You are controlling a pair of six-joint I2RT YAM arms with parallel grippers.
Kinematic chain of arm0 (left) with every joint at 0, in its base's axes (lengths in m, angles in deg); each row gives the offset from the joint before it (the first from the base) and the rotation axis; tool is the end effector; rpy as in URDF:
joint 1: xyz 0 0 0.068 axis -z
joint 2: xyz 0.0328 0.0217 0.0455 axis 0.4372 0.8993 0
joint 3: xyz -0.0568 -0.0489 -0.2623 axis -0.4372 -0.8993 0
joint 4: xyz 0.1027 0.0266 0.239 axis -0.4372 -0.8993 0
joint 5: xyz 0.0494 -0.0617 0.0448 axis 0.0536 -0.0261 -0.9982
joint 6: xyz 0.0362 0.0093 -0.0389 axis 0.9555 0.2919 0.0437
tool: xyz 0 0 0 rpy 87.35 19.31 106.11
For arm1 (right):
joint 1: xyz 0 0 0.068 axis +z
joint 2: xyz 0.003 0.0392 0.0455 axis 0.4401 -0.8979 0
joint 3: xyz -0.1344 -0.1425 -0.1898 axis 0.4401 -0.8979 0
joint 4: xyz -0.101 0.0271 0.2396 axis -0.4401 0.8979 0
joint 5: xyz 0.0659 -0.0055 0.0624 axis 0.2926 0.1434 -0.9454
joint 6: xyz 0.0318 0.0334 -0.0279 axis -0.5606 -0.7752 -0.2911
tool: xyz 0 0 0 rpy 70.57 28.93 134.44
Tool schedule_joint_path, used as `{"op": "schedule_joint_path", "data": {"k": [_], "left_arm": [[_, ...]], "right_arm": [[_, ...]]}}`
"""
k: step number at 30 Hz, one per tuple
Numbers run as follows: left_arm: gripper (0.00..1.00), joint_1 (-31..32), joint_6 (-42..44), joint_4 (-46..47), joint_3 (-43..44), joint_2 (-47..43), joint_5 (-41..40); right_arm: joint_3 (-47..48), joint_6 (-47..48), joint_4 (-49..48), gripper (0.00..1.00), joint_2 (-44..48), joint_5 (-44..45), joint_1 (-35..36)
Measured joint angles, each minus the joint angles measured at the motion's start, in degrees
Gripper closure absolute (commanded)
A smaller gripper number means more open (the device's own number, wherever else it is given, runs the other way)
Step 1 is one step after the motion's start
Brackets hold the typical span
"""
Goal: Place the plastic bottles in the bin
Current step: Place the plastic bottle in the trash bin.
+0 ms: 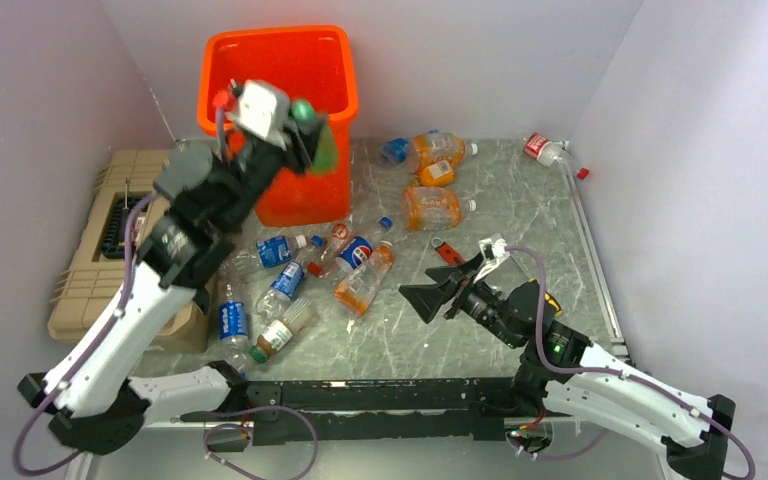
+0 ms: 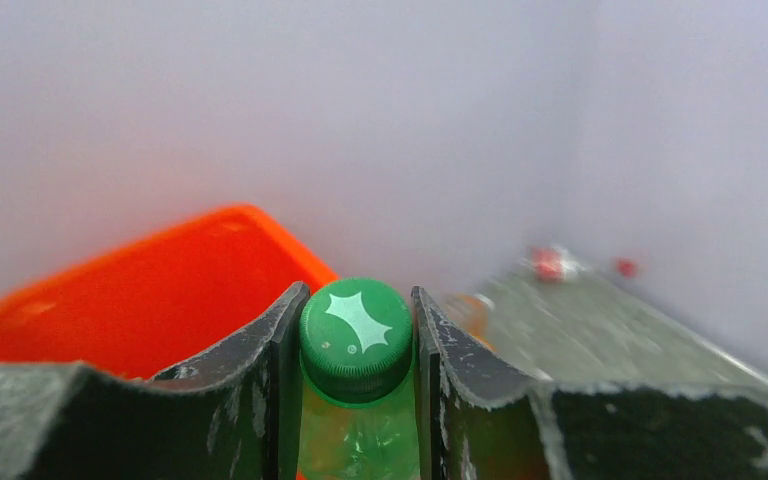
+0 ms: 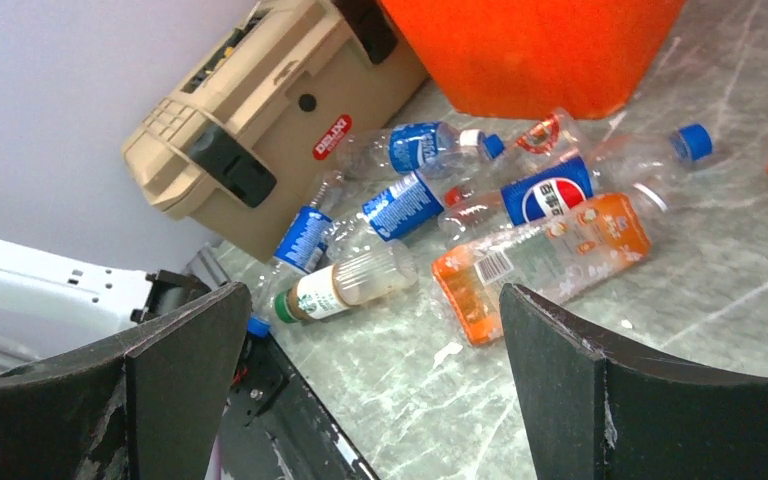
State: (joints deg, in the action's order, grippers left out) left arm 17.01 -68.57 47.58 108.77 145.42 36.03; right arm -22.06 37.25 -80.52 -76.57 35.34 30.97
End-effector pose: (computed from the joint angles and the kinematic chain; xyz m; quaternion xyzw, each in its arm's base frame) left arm 0.1558 -0.1393 0.5169 0.2028 0.5795 -0.2255 0.7564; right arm 0.0864 0.1235 0.2915 -0.1045 0.6937 0.4569 0.5469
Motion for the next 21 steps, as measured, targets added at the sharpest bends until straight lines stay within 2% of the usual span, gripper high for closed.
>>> {"op": "schedule_joint_path", "data": {"k": [3, 5, 8, 15, 17, 18, 19, 21], "left_arm": [[1.00, -10.2, 1.5, -1.5, 12.8, 7.8, 0.7], [1.00, -17.1, 0.3, -1.0, 18.0, 12.5, 2.0], [1.00, -25.9, -3.7, -2.1, 21.7, 18.8, 3.7], [0.99, -36.3, -14.6, -2.8, 25.0, 29.2, 8.8], [0.59, -37.7, -16.3, -2.8, 25.0, 30.7, 9.1], [0.22, -37.9, -17.1, -2.8, 25.0, 31.2, 9.2], [0.03, -38.0, -17.6, -2.9, 25.0, 31.5, 9.5], [0.01, -37.8, -17.7, -3.2, 25.0, 31.5, 10.1]], "right_arm": [[-0.7, -1.5, 1.9, 0.00, 0.6, 1.4, -0.1], [-1.4, -2.2, 2.7, 0.00, 0.6, 1.6, -0.1], [-2.9, -3.4, 3.9, 0.00, 1.1, 1.6, -0.1], [-4.4, -4.9, 6.9, 0.00, 4.3, 1.9, -0.1], [-4.7, -5.0, 7.9, 0.00, 5.7, 2.4, -0.1], [-4.9, -5.0, 8.3, 0.00, 6.3, 2.7, -0.1], [-5.3, -5.0, 8.7, 0.00, 7.3, 3.1, -0.1], [-5.6, -5.0, 9.3, 0.00, 8.3, 3.5, -0.1]]}}
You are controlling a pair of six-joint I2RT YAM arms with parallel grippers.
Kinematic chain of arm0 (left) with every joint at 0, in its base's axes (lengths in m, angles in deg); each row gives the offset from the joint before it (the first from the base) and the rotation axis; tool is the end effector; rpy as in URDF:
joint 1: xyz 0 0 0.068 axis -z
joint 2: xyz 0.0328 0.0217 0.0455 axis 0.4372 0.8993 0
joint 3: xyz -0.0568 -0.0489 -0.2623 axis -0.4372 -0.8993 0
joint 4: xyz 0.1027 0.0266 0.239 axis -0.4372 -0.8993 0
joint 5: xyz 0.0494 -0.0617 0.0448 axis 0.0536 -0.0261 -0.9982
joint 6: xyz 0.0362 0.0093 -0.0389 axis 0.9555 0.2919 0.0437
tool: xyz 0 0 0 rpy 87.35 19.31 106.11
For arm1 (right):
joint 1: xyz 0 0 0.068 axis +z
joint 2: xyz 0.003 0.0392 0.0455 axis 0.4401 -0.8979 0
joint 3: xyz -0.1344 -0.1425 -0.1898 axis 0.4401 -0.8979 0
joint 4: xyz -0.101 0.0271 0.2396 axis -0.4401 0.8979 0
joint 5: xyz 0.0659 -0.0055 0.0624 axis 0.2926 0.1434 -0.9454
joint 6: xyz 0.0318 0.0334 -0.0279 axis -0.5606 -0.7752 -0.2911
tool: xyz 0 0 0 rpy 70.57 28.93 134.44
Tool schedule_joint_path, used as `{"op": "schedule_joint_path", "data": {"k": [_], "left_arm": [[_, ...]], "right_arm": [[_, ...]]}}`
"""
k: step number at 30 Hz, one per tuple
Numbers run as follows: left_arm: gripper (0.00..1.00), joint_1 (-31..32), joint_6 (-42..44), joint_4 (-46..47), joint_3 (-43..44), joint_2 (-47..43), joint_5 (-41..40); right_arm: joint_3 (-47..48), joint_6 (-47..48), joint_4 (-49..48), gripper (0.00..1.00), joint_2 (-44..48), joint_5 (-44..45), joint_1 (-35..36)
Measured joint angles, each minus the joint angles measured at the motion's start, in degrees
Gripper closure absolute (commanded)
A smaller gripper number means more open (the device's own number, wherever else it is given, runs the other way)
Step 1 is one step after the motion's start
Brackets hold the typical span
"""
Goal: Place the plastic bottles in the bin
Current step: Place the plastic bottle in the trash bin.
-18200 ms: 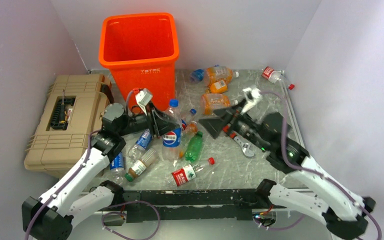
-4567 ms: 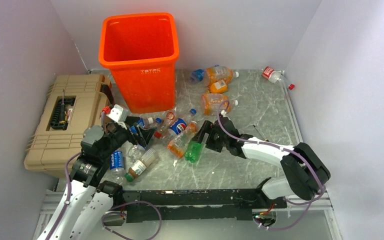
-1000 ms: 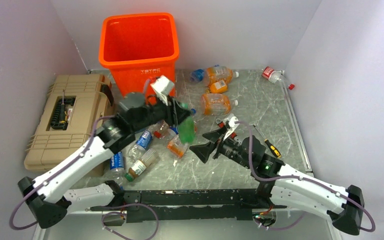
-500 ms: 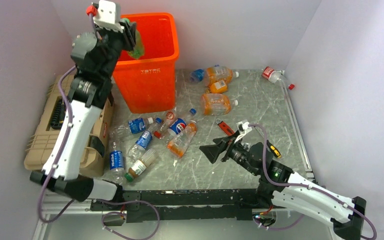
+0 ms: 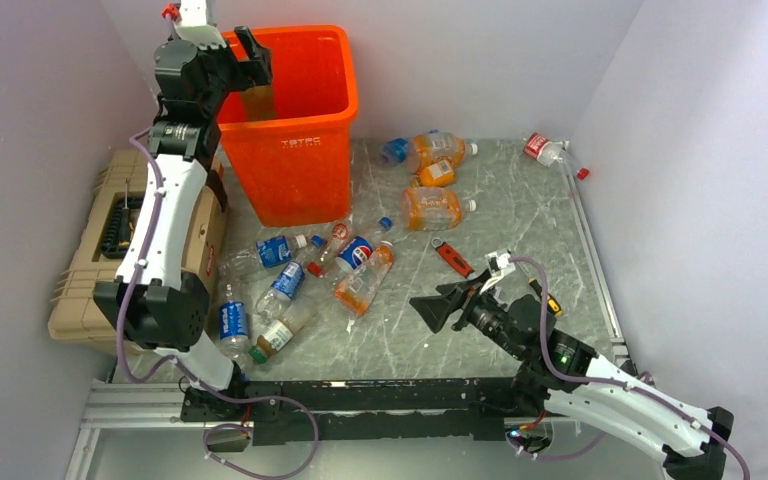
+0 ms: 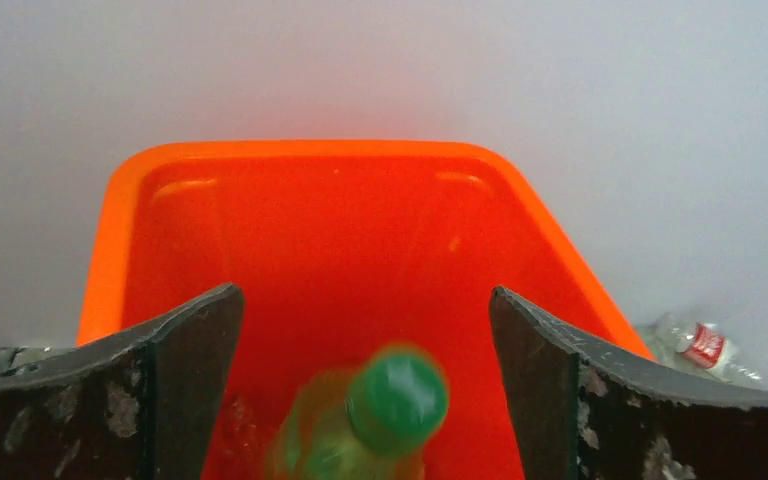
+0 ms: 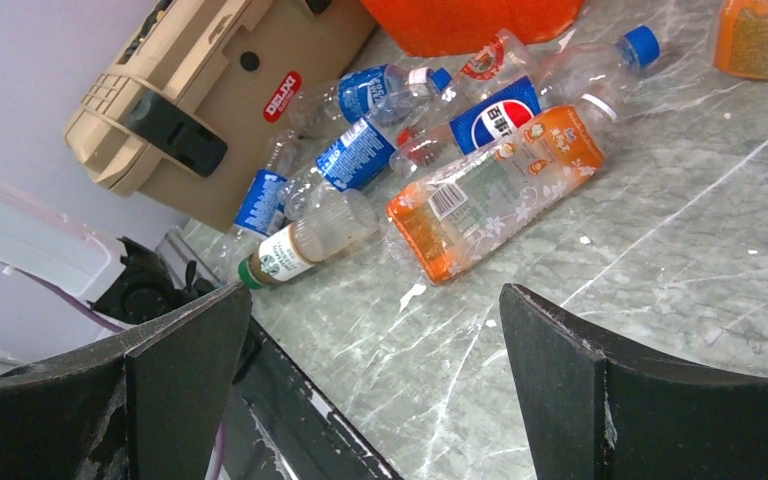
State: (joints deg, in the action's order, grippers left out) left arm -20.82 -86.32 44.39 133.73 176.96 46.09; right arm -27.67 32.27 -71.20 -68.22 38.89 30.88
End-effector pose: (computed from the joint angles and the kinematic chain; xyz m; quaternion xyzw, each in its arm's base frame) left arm 0.3658 -0.0348 0.5045 -0.0279 0.6778 -0.1365 0.7220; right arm 0.0774 0.1051 0.2564 -0.0632 0.7378 0.4307 0.5160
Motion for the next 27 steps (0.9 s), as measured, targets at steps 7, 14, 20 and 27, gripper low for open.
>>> {"op": "schedule_joint_path", "data": {"k": [7, 14, 20, 27], "left_arm": [[0.00, 0.7, -2.1, 2.6, -3.3, -6.0, 2.1], [0.01, 4.3, -2.5, 1.9, -14.0, -25.1, 6.2], [0.01, 5.6, -1.2, -6.9, -26.0, -38.3, 9.9], [0.01, 6.4, 0.4, -19.0, -42.9, -43.8, 9.7]], "right_arm": [[-0.5, 0.3, 0.5, 0.00, -0.5, 1.6, 0.0], [-0.9, 0.4, 0.0, 0.00, -4.5, 2.9, 0.0], [-1.0, 0.6, -0.6, 0.02, -6.3, 5.4, 0.0], [0.2, 0.4, -0.9, 0.04, -14.0, 9.2, -0.2]]}}
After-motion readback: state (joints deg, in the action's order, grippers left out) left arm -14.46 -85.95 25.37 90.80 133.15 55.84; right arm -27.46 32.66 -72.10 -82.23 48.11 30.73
